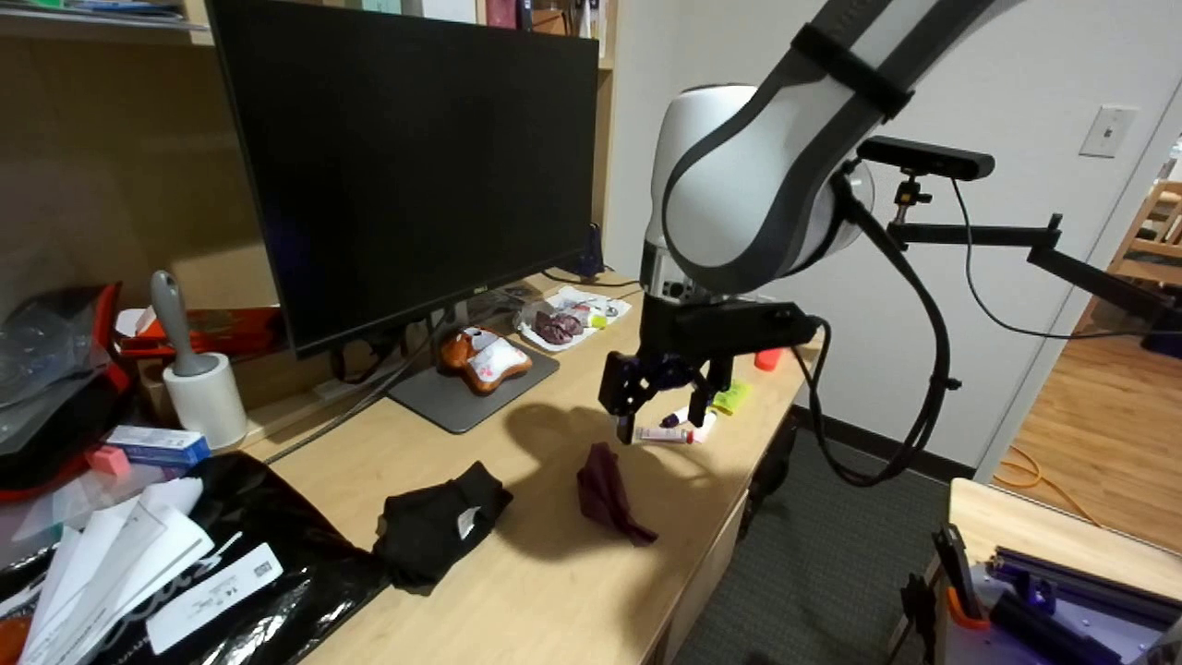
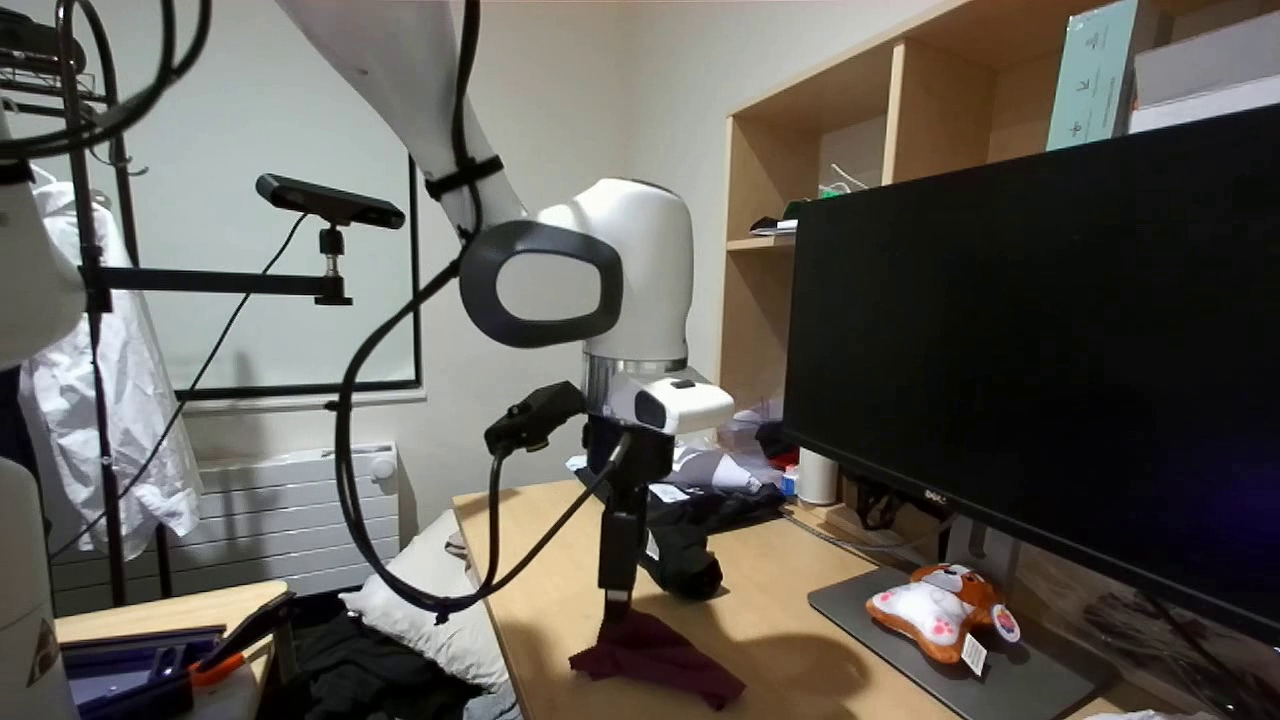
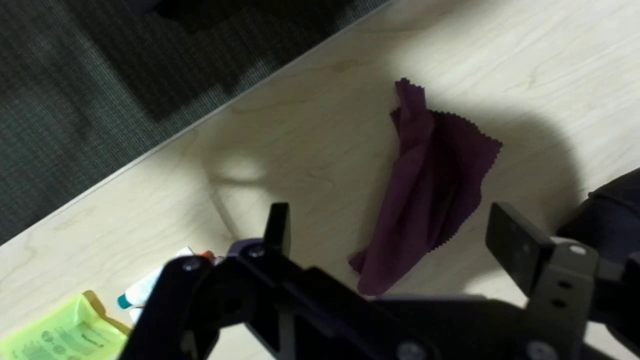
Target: Move the maroon cloth to the left then move the yellow object to the left
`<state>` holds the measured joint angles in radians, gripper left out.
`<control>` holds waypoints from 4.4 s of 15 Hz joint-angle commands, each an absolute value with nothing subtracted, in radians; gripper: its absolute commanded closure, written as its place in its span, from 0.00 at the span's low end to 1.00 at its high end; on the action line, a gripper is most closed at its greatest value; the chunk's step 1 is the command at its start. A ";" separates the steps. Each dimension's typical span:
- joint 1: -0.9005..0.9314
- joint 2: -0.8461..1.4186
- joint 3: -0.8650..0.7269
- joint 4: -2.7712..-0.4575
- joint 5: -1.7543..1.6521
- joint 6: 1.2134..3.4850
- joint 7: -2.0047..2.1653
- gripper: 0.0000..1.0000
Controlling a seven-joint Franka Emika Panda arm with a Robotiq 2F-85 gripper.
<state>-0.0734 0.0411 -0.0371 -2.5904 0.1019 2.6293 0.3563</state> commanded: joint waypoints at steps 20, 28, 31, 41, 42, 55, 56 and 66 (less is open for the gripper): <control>0.040 0.435 -0.033 -2.445 0.188 2.934 0.389 0.46; 0.051 0.421 -0.027 -2.436 0.187 2.913 0.391 0.92; 0.046 0.400 -0.003 -2.438 0.198 2.908 0.381 0.97; 0.037 0.312 0.163 -2.480 0.269 2.913 0.322 0.93; 0.042 0.302 0.177 -2.490 0.272 2.916 0.312 0.93; 0.082 0.348 0.275 -2.537 0.505 3.022 0.393 0.93; 0.079 0.356 0.281 -2.529 0.535 3.051 0.409 0.93; 0.257 0.467 0.126 -2.476 0.699 3.253 0.756 0.92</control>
<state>0.1689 0.4242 0.1955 -2.4885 0.6447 3.2014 0.6477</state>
